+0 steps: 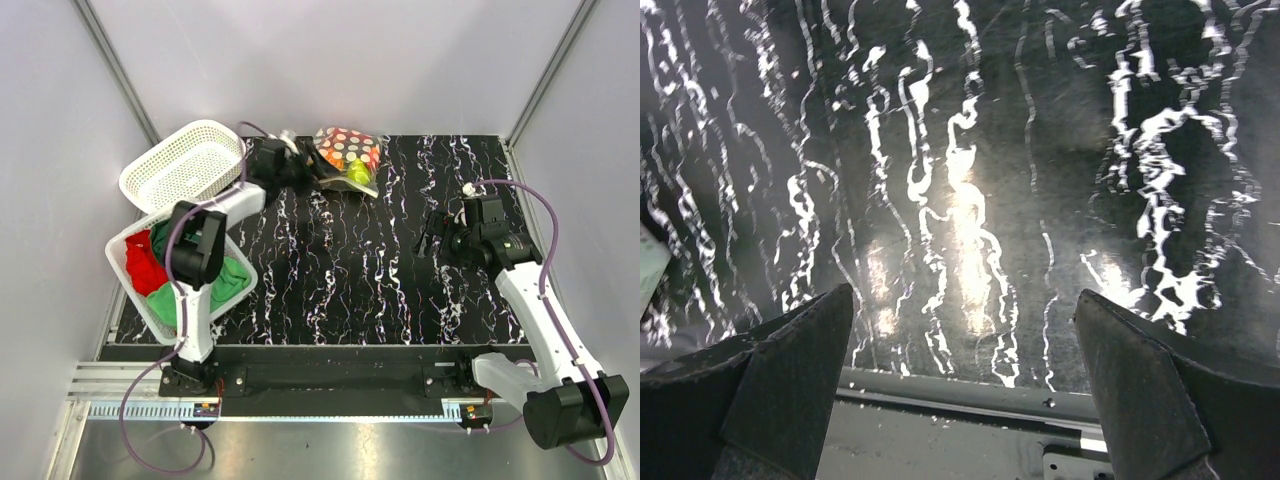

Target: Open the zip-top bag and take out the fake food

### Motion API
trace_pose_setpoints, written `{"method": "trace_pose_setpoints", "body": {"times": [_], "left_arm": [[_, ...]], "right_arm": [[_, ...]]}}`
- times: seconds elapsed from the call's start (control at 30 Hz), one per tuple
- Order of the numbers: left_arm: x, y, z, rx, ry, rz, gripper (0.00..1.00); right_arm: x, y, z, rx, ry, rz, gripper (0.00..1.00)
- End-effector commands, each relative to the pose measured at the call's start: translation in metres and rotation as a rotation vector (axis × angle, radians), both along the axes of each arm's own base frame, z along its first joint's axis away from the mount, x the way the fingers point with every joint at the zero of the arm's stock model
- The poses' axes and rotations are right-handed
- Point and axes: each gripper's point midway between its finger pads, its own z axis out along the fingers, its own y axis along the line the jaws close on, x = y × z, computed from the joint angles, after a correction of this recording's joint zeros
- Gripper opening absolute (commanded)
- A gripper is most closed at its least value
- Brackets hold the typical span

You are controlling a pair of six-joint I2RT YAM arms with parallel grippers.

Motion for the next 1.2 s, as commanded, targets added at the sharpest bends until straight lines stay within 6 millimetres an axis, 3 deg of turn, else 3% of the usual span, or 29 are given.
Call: {"method": "trace_pose_setpoints", "body": {"times": [0.0, 0.07, 0.1, 0.27, 0.43, 0.47, 0.53, 0.6, 0.77, 0.8, 0.83, 1.0, 1.03, 1.17], "left_arm": [[0.056, 0.089, 0.045, -0.028, -0.12, 0.212, 0.88], [0.068, 0.109, 0.041, -0.017, -0.106, 0.232, 0.86], [0.074, 0.111, 0.049, -0.034, -0.116, 0.219, 0.85], [0.08, 0.132, 0.031, -0.047, -0.028, 0.26, 0.77], [0.077, 0.129, 0.01, -0.136, 0.047, 0.239, 0.7], [0.078, 0.128, -0.001, -0.14, 0.071, 0.231, 0.69], [0.077, 0.124, -0.007, -0.144, 0.088, 0.19, 0.71], [0.081, 0.118, -0.014, -0.139, 0.095, 0.134, 0.8], [0.083, 0.111, -0.023, -0.154, 0.083, 0.072, 0.8], [0.082, 0.108, -0.023, -0.167, 0.085, 0.056, 0.77], [0.082, 0.106, -0.021, -0.176, 0.072, 0.046, 0.67], [0.073, 0.1, -0.019, -0.233, 0.078, 0.032, 0.39], [0.073, 0.1, -0.013, -0.238, 0.062, 0.029, 0.26], [0.062, 0.09, -0.005, -0.252, 0.066, 0.004, 0.01]], "right_arm": [[-0.002, 0.019, 0.009, 0.075, -0.001, 0.108, 1.0], [-0.002, 0.024, 0.012, 0.094, -0.004, 0.126, 1.0], [-0.002, 0.026, 0.012, 0.103, -0.002, 0.133, 1.0], [-0.001, 0.026, 0.01, 0.095, 0.007, 0.144, 1.0], [0.0, 0.028, 0.01, 0.106, 0.013, 0.156, 1.0], [0.0, 0.028, 0.009, 0.107, 0.016, 0.155, 1.0], [0.001, 0.031, 0.011, 0.116, 0.012, 0.166, 1.0], [0.001, 0.033, 0.011, 0.127, 0.013, 0.179, 1.0], [0.0, 0.039, 0.013, 0.156, 0.015, 0.197, 1.0], [0.0, 0.04, 0.013, 0.161, 0.016, 0.201, 1.0], [-0.001, 0.04, 0.013, 0.163, 0.02, 0.2, 1.0], [0.0, 0.046, 0.011, 0.191, 0.036, 0.21, 1.0], [0.0, 0.047, 0.01, 0.198, 0.041, 0.215, 1.0], [0.003, 0.054, 0.01, 0.232, 0.045, 0.238, 1.0]]}}
